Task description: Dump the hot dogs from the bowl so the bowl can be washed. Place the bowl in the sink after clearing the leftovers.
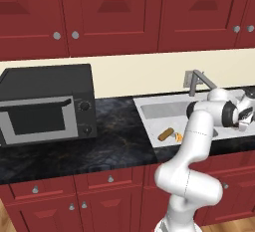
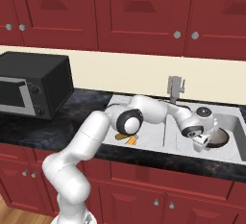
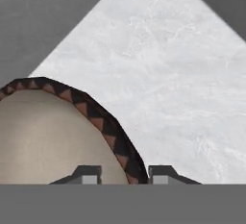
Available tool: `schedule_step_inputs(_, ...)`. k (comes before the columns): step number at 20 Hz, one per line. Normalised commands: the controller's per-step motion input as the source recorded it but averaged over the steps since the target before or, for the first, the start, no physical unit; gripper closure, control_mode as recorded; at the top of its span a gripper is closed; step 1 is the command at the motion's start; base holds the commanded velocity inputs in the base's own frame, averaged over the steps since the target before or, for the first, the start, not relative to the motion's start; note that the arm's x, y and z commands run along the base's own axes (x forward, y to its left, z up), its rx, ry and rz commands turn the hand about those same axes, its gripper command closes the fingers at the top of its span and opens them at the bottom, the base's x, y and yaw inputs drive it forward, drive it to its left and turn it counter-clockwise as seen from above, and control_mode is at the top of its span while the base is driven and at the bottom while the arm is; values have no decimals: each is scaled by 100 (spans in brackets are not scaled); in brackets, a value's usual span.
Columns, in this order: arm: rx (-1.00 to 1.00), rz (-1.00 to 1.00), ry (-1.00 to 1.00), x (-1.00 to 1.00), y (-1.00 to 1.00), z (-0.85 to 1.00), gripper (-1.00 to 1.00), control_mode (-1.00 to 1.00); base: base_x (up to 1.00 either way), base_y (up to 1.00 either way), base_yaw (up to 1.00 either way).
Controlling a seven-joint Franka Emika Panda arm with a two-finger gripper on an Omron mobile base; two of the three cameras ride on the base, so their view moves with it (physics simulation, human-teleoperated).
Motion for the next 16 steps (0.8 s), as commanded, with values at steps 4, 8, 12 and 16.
schedule_step_inputs(4,0,-11,-12,-14,12,58,-100,-100,0,0,0)
schedule_step_inputs(8,0,-9,-14,-35,26,98,-100,-100,0,0,0)
schedule_step_inputs(12,0,-10,-17,-86,38,100,-100,-100,0,0,0)
schedule_step_inputs(16,0,-6,-25,-100,69,83,-100,-100,0,0,0)
